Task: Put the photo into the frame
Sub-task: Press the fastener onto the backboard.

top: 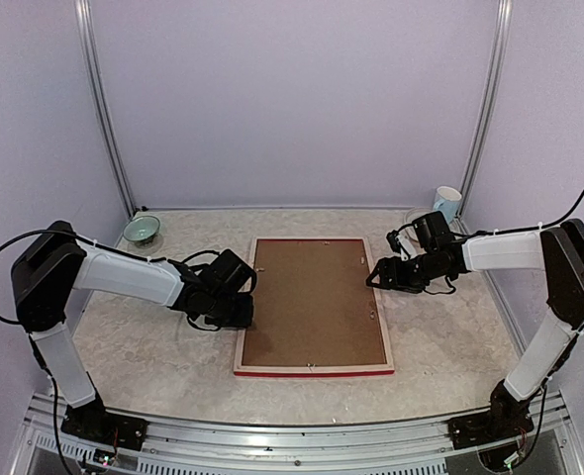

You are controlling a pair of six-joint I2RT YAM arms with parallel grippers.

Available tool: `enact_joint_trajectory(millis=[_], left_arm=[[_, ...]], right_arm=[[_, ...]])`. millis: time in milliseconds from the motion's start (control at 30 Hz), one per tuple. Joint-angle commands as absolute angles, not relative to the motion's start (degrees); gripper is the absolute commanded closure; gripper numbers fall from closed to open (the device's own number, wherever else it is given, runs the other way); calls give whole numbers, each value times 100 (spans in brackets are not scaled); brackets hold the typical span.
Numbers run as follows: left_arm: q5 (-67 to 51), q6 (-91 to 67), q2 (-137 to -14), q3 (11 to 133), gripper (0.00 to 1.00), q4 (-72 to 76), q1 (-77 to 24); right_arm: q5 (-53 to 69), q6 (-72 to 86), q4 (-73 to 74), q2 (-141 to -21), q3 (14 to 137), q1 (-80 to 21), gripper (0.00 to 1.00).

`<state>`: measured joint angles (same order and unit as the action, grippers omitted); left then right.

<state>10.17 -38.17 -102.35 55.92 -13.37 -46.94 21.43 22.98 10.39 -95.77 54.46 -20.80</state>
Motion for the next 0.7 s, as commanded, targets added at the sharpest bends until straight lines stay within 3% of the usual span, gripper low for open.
enact_joint_trajectory(millis=[0, 267, 367, 533, 667], left_arm=[[1149, -3743, -10146, 5642, 66, -1451, -4722], [1507, -3791, -9604, 5651, 51, -1190, -4644], [1553, -3807, -9481, 5651, 45, -1086, -4599], [1557, -3841, -9426, 5638, 39, -891, -4546], [1562, -3815, -9422, 5626, 34, -772, -4431]], right_arm=[[2146, 2268, 953, -9544, 5379, -2004, 19], [2149, 2243, 923, -9501, 5363, -2004, 16], [2067, 2285, 883, -9405, 5297, -1993, 1], [2994, 2737, 308, -9342, 4995, -1706, 1], [2674, 2604, 319, -9022, 4924, -1694, 1]])
